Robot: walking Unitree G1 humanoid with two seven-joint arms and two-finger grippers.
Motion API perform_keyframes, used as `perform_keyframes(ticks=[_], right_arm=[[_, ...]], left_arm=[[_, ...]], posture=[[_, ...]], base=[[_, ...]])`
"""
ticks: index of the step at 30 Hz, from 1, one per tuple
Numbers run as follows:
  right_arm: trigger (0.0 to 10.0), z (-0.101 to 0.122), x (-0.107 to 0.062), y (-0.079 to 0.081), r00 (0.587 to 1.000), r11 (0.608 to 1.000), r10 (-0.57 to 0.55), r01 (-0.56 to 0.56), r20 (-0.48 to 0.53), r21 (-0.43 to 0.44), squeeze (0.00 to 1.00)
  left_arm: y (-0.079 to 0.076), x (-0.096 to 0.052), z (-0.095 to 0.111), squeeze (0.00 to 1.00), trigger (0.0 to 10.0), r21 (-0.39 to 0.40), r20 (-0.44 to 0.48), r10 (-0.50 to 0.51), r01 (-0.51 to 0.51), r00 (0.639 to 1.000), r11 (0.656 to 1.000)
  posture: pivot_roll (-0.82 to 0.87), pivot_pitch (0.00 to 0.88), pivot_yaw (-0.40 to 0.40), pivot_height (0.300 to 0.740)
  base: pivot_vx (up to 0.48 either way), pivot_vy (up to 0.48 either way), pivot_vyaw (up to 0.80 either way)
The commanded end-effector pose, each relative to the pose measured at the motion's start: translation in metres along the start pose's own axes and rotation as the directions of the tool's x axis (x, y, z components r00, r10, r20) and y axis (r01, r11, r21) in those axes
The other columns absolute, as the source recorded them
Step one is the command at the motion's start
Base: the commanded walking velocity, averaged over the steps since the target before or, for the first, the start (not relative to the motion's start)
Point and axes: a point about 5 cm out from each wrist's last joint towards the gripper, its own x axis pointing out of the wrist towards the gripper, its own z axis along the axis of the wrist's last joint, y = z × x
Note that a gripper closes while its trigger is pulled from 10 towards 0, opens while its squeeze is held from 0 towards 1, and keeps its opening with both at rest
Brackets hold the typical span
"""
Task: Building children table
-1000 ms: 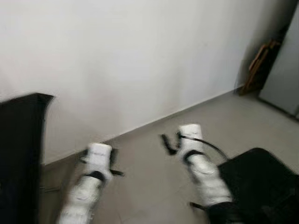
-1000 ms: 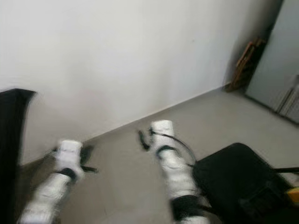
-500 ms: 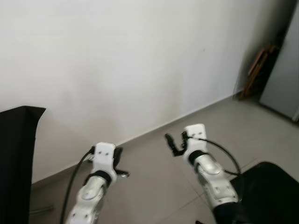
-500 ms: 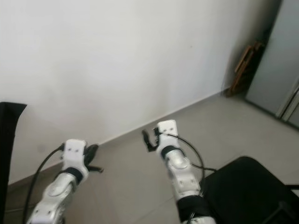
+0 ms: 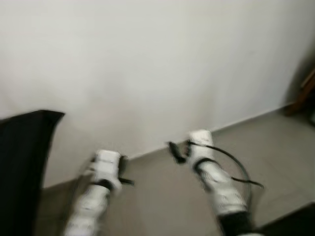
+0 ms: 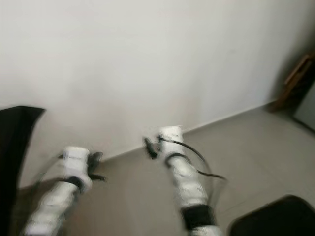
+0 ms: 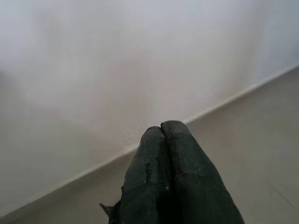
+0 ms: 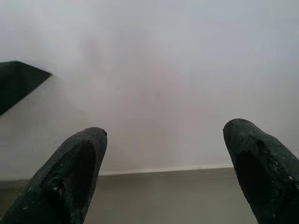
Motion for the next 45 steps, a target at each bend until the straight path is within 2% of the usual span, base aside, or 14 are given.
perform_keyframes(ticks=[1, 9, 25, 41, 45], right_arm=[[10.0, -0.0034, -0.0039, -0.0108, 0.999, 0.999, -0.034, 0.034, -0.014, 0.006, 0.00], [10.0, -0.0022, -0.0037, -0.0051, 1.000, 0.999, 0.010, -0.010, -0.005, -0.040, 0.00], [10.0, -0.0026, -0.0027, -0.0025, 0.997, 0.997, 0.071, -0.071, -0.010, -0.038, 0.00], [10.0, -0.0050, -0.0038, -0.0024, 0.995, 0.994, 0.094, -0.094, -0.019, -0.047, 0.00], [10.0, -0.0061, -0.0036, -0.0047, 0.996, 0.996, 0.084, -0.084, -0.023, 0.013, 0.00]], left_arm=[[-0.0061, 0.0011, 0.0003, 0.00, 10.0, -0.001, -0.001, -0.022, 0.022, 1.000, 1.000], [-0.0058, 0.0005, 0.0005, 0.00, 10.0, 0.000, 0.001, -0.022, 0.022, 1.000, 1.000], [-0.0074, 0.0017, 0.0002, 0.00, 10.0, -0.008, -0.004, -0.028, 0.028, 1.000, 1.000], [-0.0102, 0.0019, -0.0018, 0.00, 10.0, -0.022, -0.012, -0.041, 0.040, 0.999, 0.999], [-0.0109, 0.0019, -0.0019, 0.00, 10.0, -0.017, -0.015, -0.053, 0.053, 0.998, 0.998]], posture=[[-0.09, 0.000, 0.052, 0.740], [-0.09, 0.000, 0.052, 0.740], [-0.09, 0.000, 0.046, 0.740], [-0.09, 0.000, 0.038, 0.740], [-0.09, 0.000, 0.038, 0.740]], base=[[0.304, 0.000, 0.00], [0.302, 0.000, 0.70], [0.267, 0.000, 0.80], [0.000, 0.000, 0.80], [0.000, 0.000, 0.40]])
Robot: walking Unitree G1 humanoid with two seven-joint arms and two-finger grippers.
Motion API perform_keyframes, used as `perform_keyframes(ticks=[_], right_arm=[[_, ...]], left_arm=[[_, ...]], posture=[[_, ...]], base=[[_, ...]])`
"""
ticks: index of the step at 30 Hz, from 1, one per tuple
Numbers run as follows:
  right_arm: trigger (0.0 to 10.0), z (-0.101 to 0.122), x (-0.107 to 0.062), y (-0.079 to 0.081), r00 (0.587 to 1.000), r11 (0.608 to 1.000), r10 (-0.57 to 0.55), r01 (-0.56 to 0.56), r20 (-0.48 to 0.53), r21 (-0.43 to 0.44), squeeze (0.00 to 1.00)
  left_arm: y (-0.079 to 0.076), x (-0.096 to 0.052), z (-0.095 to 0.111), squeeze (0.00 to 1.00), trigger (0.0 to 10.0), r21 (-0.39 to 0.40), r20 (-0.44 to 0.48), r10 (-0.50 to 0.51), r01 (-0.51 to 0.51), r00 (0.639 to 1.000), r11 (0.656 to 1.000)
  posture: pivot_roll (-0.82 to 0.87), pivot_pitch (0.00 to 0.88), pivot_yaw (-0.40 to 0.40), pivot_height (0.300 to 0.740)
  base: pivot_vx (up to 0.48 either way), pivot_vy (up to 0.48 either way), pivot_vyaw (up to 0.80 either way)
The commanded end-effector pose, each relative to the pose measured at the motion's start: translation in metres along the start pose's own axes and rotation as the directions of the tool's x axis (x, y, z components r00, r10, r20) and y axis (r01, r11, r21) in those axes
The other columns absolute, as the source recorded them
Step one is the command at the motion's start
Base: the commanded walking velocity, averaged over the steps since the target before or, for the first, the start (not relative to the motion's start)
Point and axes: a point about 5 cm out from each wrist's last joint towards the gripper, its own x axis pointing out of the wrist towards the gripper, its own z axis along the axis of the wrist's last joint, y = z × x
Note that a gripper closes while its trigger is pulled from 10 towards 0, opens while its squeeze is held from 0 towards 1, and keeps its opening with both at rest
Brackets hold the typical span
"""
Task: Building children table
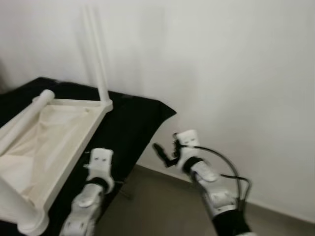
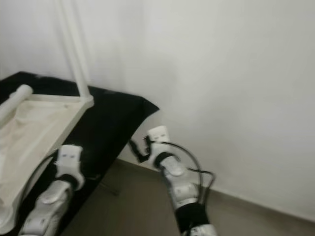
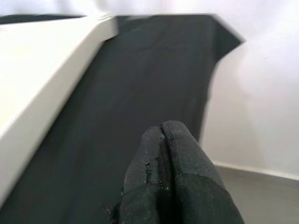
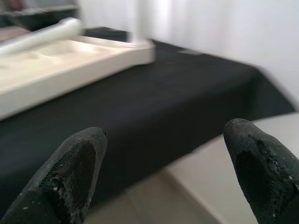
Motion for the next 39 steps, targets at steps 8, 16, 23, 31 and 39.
perform_keyframes(ticks=[8, 16, 23, 31, 39], right_arm=[[10.0, -0.0031, -0.0001, -0.0046, 1.000, 0.999, -0.016, 0.017, -0.022, 0.041, 0.00], [10.0, -0.0026, 0.0006, -0.0045, 1.000, 1.000, -0.012, 0.012, -0.029, 0.008, 0.00], [10.0, -0.0019, 0.0013, -0.0017, 1.000, 1.000, 0.005, -0.006, -0.026, -0.027, 0.00], [10.0, -0.0020, 0.0020, -0.0009, 1.000, 1.000, 0.007, -0.008, -0.026, -0.028, 0.00], [10.0, -0.0010, 0.0019, -0.0011, 1.000, 1.000, -0.001, 0.000, -0.012, -0.009, 0.00]], left_arm=[[-0.0023, -0.0005, -0.0025, 0.00, 10.0, -0.010, -0.014, -0.014, 0.014, 1.000, 1.000], [-0.0008, 0.0002, -0.0021, 0.00, 10.0, -0.021, -0.013, 0.002, -0.003, 1.000, 1.000], [0.0000, 0.0006, -0.0020, 0.00, 10.0, -0.015, -0.015, 0.006, -0.006, 1.000, 1.000], [0.0009, 0.0010, -0.0021, 0.00, 10.0, -0.013, -0.017, 0.006, -0.007, 1.000, 1.000], [0.0005, 0.0009, -0.0012, 0.00, 10.0, -0.012, -0.012, -0.009, 0.009, 1.000, 1.000]], posture=[[-0.10, 0.000, 0.047, 0.740], [-0.10, 0.000, 0.044, 0.740], [-0.09, 0.000, 0.043, 0.740], [-0.09, 0.000, 0.045, 0.740], [-0.09, 0.000, 0.048, 0.740]], base=[[0.000, -0.368, 0.00], [0.061, -0.319, 0.10], [0.000, 0.000, 0.80], [0.000, 0.000, 0.80], [0.000, 0.000, 0.80]])
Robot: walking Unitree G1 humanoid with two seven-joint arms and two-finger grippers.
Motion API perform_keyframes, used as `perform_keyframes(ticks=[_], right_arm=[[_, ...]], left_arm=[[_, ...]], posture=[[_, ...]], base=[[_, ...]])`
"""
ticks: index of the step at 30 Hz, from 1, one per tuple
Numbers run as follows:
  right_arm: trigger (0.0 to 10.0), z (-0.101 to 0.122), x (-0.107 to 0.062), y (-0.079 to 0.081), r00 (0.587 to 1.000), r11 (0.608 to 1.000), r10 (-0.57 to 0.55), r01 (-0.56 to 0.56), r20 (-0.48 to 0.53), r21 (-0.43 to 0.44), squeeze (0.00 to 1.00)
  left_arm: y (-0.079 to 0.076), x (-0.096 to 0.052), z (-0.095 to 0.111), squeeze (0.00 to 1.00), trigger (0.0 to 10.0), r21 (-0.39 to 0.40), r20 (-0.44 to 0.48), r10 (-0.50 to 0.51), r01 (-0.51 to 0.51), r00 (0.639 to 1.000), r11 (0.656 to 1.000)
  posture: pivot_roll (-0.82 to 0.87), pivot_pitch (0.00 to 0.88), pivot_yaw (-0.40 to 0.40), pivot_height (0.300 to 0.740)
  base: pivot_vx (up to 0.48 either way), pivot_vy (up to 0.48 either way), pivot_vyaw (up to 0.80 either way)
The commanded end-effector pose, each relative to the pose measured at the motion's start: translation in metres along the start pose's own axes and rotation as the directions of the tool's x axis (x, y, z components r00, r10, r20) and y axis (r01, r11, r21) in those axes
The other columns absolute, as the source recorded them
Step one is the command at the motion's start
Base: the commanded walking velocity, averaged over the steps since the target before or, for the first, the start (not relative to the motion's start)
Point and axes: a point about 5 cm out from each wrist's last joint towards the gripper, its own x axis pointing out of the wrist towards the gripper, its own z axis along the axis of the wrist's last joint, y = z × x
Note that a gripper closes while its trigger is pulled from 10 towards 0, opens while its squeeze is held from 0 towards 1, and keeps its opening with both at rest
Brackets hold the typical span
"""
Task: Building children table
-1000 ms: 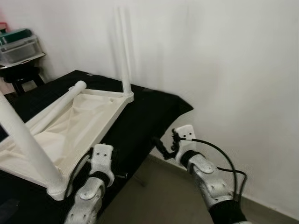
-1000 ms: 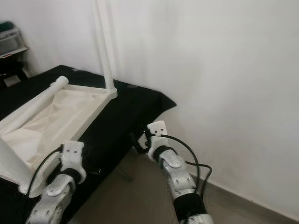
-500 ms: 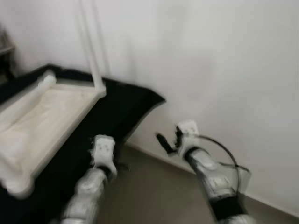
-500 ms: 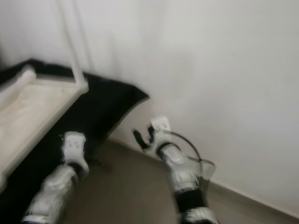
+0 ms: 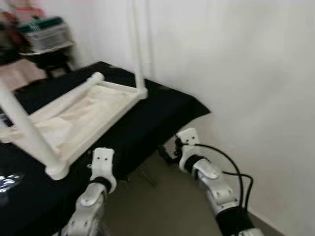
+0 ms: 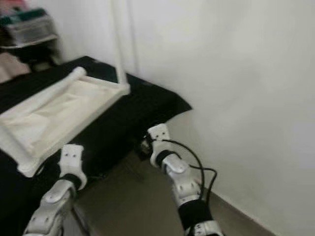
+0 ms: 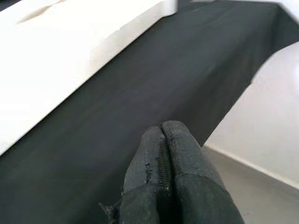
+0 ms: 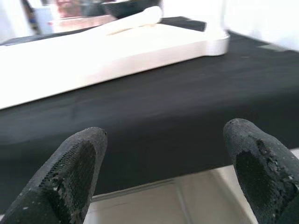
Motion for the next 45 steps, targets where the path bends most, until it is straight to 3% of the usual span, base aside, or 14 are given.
perform_keyframes(ticks=[1, 24, 28, 39, 42, 44, 45], right_arm=[[10.0, -0.001, -0.001, -0.001, 1.000, 0.999, -0.019, 0.018, 0.013, 0.041, 0.00], [10.0, 0.002, -0.002, -0.007, 0.999, 0.997, -0.031, 0.029, 0.032, 0.065, 0.00], [10.0, 0.006, -0.004, -0.003, 0.998, 1.000, 0.017, -0.018, 0.056, 0.022, 0.00], [10.0, 0.008, -0.006, -0.002, 0.996, 0.998, 0.061, -0.062, 0.071, 0.015, 0.00], [10.0, 0.017, -0.008, -0.004, 0.985, 0.988, 0.144, -0.137, 0.093, -0.073, 0.00], [10.0, 0.018, -0.009, -0.005, 0.983, 0.985, 0.159, -0.151, 0.094, -0.089, 0.00], [10.0, 0.039, -0.007, -0.015, 0.962, 0.952, 0.250, -0.224, 0.109, -0.209, 0.00]], left_arm=[[-0.001, -0.001, 0.000, 0.00, 10.0, 0.015, 0.003, -0.021, 0.021, 1.000, 1.000], [-0.008, 0.000, 0.002, 0.00, 10.0, 0.034, 0.018, -0.062, 0.061, 0.998, 0.998], [-0.008, -0.001, 0.001, 0.00, 10.0, 0.032, 0.019, -0.062, 0.061, 0.998, 0.998], [-0.009, -0.003, 0.000, 0.00, 10.0, 0.033, 0.014, -0.059, 0.059, 0.998, 0.998], [-0.009, -0.004, -0.001, 0.00, 10.0, 0.021, 0.017, -0.061, 0.060, 0.998, 0.998], [-0.009, -0.004, -0.001, 0.00, 10.0, 0.020, 0.017, -0.061, 0.060, 0.998, 0.998], [-0.010, -0.004, -0.001, 0.00, 10.0, 0.024, 0.015, -0.063, 0.063, 0.998, 0.998]], posture=[[-0.09, 0.000, 0.047, 0.740], [-0.09, 0.000, 0.035, 0.740], [-0.08, 0.000, 0.031, 0.740], [-0.07, 0.000, 0.027, 0.740], [-0.06, 0.000, 0.027, 0.740], [-0.06, 0.000, 0.027, 0.740], [-0.05, 0.000, 0.020, 0.740]], base=[[0.247, 0.000, 0.00], [0.352, 0.000, 0.00], [0.339, 0.000, 0.80], [0.214, 0.000, 0.80], [0.000, 0.000, 0.80], [0.000, 0.000, 0.80], [0.000, 0.000, 0.80]])
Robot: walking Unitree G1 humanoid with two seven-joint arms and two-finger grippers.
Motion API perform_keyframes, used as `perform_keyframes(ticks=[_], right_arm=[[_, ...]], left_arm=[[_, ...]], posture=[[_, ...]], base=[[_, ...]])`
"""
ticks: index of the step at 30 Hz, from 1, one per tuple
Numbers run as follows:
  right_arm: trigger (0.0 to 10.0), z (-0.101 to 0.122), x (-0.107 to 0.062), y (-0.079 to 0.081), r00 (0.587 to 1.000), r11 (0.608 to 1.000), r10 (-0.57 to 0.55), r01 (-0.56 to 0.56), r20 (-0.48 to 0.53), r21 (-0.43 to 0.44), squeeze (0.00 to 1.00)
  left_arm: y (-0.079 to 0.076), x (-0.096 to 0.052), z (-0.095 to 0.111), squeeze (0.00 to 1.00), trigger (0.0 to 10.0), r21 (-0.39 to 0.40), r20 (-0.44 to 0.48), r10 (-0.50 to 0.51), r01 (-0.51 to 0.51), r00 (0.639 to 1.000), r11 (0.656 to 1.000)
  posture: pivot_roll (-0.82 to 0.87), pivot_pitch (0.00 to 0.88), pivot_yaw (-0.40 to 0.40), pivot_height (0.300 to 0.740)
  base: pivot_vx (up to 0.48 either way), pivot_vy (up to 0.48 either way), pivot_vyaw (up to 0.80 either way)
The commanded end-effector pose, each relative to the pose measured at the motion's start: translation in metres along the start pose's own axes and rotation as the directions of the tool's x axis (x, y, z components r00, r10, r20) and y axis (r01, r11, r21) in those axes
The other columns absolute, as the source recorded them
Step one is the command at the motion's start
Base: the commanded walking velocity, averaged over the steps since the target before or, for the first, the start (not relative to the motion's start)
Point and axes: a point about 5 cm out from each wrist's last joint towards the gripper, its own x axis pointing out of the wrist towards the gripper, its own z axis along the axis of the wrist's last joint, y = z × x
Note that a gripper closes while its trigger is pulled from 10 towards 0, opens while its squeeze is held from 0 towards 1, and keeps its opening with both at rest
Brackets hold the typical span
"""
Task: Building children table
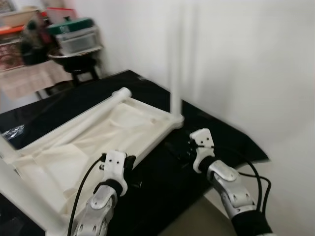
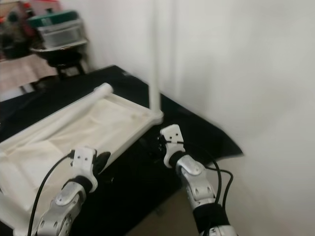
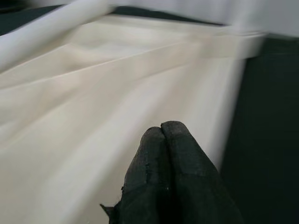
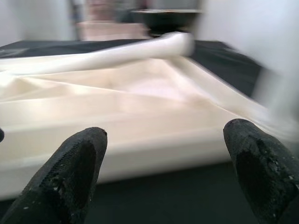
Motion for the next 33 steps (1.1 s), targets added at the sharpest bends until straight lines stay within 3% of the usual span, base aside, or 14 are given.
perform_keyframes(ticks=[1, 2, 3, 7, 9, 13, 17, 24, 26, 33], right_arm=[[10.0, 0.018, 0.006, 0.002, 0.993, 0.990, 0.111, -0.107, 0.046, -0.095, 0.00], [10.0, 0.030, 0.007, -0.003, 0.984, 0.973, 0.173, -0.163, 0.048, -0.166, 0.00], [10.0, 0.030, 0.007, -0.003, 0.984, 0.973, 0.173, -0.163, 0.048, -0.166, 0.00], [10.0, 0.047, 0.007, -0.012, 0.953, 0.901, 0.304, -0.291, -0.013, -0.322, 0.00], [10.0, 0.047, 0.007, -0.012, 0.953, 0.901, 0.304, -0.291, -0.013, -0.322, 0.00], [10.0, 0.058, 0.009, -0.019, 0.920, 0.817, 0.377, -0.385, -0.108, -0.429, 0.00], [10.0, 0.059, 0.009, -0.019, 0.918, 0.814, 0.382, -0.391, -0.111, -0.430, 0.00], [10.0, 0.049, 0.003, -0.007, 0.842, 0.736, 0.500, -0.536, -0.202, -0.413, 0.00], [10.0, 0.046, 0.000, -0.011, 0.820, 0.709, 0.515, -0.572, -0.251, -0.413, 0.00], [10.0, 0.043, 0.001, -0.024, 0.815, 0.700, 0.484, -0.578, -0.318, -0.418, 0.00]], left_arm=[[0.006, -0.004, -0.007, 0.00, 10.0, 0.016, -0.035, 0.023, -0.022, 0.999, 1.000], [0.006, -0.004, -0.007, 0.00, 10.0, 0.017, -0.035, 0.023, -0.022, 0.999, 1.000], [0.006, -0.004, -0.007, 0.00, 10.0, 0.017, -0.035, 0.023, -0.022, 0.999, 1.000], [0.004, -0.004, -0.007, 0.00, 10.0, 0.017, -0.035, 0.018, -0.017, 0.999, 1.000], [0.004, -0.004, -0.007, 0.00, 10.0, 0.017, -0.035, 0.018, -0.017, 0.999, 1.000], [0.000, -0.003, -0.007, 0.00, 10.0, 0.013, -0.035, -0.009, 0.009, 0.999, 1.000], [0.000, -0.003, -0.007, 0.00, 10.0, 0.012, -0.035, -0.009, 0.009, 0.999, 1.000], [0.000, -0.004, -0.007, 0.00, 10.0, 0.010, -0.036, -0.006, 0.007, 0.999, 1.000], [0.000, -0.004, -0.007, 0.00, 10.0, 0.011, -0.037, -0.006, 0.006, 0.999, 1.000], [0.001, -0.004, -0.007, 0.00, 10.0, 0.013, -0.037, -0.004, 0.004, 0.999, 1.000]], posture=[[-0.05, 0.000, 0.020, 0.740], [-0.05, 0.000, 0.017, 0.740], [-0.05, 0.000, 0.017, 0.740], [-0.05, 0.000, 0.007, 0.740], [-0.05, 0.000, 0.007, 0.740], [-0.05, 0.000, -0.002, 0.740], [-0.05, 0.000, -0.002, 0.740], [-0.04, 0.000, 0.000, 0.740], [-0.04, 0.000, 0.000, 0.740], [-0.04, 0.000, -0.004, 0.740]], base=[[0.000, 0.000, 0.80], [0.000, 0.000, 0.80], [0.000, 0.000, 0.80], [0.000, 0.000, 0.80], [0.000, 0.000, 0.80], [0.000, 0.000, 0.80], [0.000, 0.000, 0.80], [0.000, 0.000, 0.80], [0.000, 0.000, 0.80], [0.000, 0.000, 0.76]])
